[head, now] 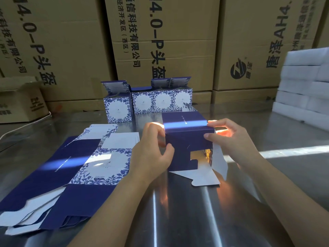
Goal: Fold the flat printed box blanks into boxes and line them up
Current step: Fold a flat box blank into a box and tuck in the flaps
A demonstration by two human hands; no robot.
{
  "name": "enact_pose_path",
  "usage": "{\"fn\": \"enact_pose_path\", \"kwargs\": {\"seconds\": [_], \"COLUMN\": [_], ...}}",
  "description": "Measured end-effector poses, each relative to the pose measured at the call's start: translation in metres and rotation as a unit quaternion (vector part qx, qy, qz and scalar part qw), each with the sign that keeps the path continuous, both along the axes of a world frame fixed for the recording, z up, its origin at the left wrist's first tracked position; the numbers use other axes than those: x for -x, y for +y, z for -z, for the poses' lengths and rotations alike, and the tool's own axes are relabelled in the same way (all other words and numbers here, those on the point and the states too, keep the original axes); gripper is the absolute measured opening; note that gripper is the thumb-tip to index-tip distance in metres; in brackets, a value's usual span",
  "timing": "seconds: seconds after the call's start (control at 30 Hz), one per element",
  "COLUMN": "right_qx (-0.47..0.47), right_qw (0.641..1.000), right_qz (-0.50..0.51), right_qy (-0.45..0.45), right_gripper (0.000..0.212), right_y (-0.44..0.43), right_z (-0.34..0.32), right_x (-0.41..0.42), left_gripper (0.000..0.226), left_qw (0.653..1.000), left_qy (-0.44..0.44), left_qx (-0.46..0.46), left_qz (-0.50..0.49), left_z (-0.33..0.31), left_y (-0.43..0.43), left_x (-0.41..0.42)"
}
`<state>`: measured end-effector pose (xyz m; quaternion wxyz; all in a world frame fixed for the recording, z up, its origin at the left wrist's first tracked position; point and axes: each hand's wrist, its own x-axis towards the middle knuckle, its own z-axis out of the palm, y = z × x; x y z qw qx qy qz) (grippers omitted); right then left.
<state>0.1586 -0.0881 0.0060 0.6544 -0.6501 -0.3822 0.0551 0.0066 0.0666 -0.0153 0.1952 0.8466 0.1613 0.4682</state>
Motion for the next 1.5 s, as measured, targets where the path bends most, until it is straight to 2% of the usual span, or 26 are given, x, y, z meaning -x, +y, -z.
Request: {"fn": "enact_pose_path", "kwargs": {"seconds": [0.1, 0.2, 0.37, 0.47, 0.6, 0.73, 0.83, 1.0, 1.2, 1.33, 1.5], "right_qx": [0.014, 0.016, 0.018, 0.009, 0.067, 0.140, 0.124, 0.084, 0.162, 0.137, 0.137], "right_qw": [1.000, 0.999, 0.997, 0.993, 0.990, 0.956, 0.941, 0.976, 0.945, 0.951, 0.935], "right_qz": [0.002, -0.011, 0.008, 0.006, -0.018, -0.004, 0.001, -0.076, -0.063, -0.072, -0.030], "right_qy": [-0.024, -0.039, -0.077, -0.119, -0.122, -0.257, -0.314, -0.187, -0.277, -0.269, -0.326], "right_gripper": [0.019, 0.020, 0.021, 0.022, 0.018, 0.022, 0.019, 0.017, 0.013, 0.017, 0.019], "right_y": [0.001, 0.003, 0.002, 0.001, 0.001, 0.005, 0.017, 0.024, 0.024, 0.020, 0.013], "right_z": [-0.001, -0.001, -0.001, -0.002, -0.004, -0.021, -0.026, -0.023, -0.040, -0.038, -0.035], "right_x": [0.004, 0.009, 0.015, 0.016, 0.009, 0.002, 0.003, -0.002, -0.006, -0.008, -0.007], "left_gripper": [0.023, 0.030, 0.034, 0.041, 0.036, 0.032, 0.026, 0.022, 0.020, 0.022, 0.021], "left_qw": [0.996, 0.995, 0.994, 0.994, 0.995, 0.997, 0.999, 0.997, 0.994, 0.996, 0.993], "left_qy": [-0.065, -0.091, -0.037, -0.033, -0.026, -0.014, -0.012, -0.020, -0.034, -0.052, -0.053], "left_qx": [0.053, 0.017, -0.066, -0.044, -0.023, -0.026, 0.001, 0.031, 0.056, 0.043, 0.069], "left_qz": [-0.001, 0.031, 0.074, 0.093, 0.091, 0.069, 0.053, 0.074, 0.085, 0.066, 0.079], "left_z": [-0.004, -0.007, -0.008, -0.009, -0.010, -0.009, -0.010, -0.010, -0.009, -0.004, -0.003], "left_y": [-0.004, -0.007, -0.006, -0.005, -0.003, 0.001, 0.009, 0.013, 0.012, 0.008, 0.003], "left_x": [0.001, 0.001, -0.002, -0.004, -0.005, -0.005, -0.003, -0.002, -0.007, -0.012, -0.017]}}
